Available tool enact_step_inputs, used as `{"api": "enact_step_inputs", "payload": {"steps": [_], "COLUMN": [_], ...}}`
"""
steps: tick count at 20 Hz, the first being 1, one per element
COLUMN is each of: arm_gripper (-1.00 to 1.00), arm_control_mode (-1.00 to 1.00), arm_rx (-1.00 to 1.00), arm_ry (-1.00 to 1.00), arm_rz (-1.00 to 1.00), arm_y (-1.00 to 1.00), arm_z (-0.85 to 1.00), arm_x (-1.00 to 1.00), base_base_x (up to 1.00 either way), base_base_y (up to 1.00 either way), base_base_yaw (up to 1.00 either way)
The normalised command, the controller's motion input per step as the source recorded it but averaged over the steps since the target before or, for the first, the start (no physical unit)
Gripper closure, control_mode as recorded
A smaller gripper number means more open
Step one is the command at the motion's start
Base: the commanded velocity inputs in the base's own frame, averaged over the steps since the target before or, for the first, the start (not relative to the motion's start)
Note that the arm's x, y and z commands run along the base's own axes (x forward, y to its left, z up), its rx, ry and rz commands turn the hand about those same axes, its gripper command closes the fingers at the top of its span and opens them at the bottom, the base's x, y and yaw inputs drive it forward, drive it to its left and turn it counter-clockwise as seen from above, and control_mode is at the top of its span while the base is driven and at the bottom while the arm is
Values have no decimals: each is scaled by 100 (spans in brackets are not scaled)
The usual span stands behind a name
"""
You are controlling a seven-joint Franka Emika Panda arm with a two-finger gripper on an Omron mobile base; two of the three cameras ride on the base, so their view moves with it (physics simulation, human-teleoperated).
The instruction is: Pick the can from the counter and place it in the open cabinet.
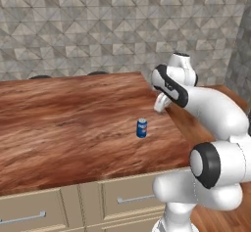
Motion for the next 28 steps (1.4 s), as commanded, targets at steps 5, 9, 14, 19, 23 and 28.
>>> {"api": "enact_step_inputs", "payload": {"steps": [5,9,14,19,23,28], "arm_gripper": [-100,-100,-100,-100,-100,-100], "arm_control_mode": [-100,-100,-100,-100,-100,-100], "arm_rx": [3,9,24,6,0,1], "arm_ry": [-1,0,2,-11,-16,-17], "arm_rz": [65,75,72,27,13,-1], "arm_y": [0,0,-4,-52,-24,7], "arm_z": [-33,-52,-52,-43,-20,-31], "arm_x": [31,48,67,52,36,61], "base_base_x": [0,0,0,0,0,0], "base_base_y": [0,0,0,0,0,0], "base_base_yaw": [0,0,0,0,0,0]}}
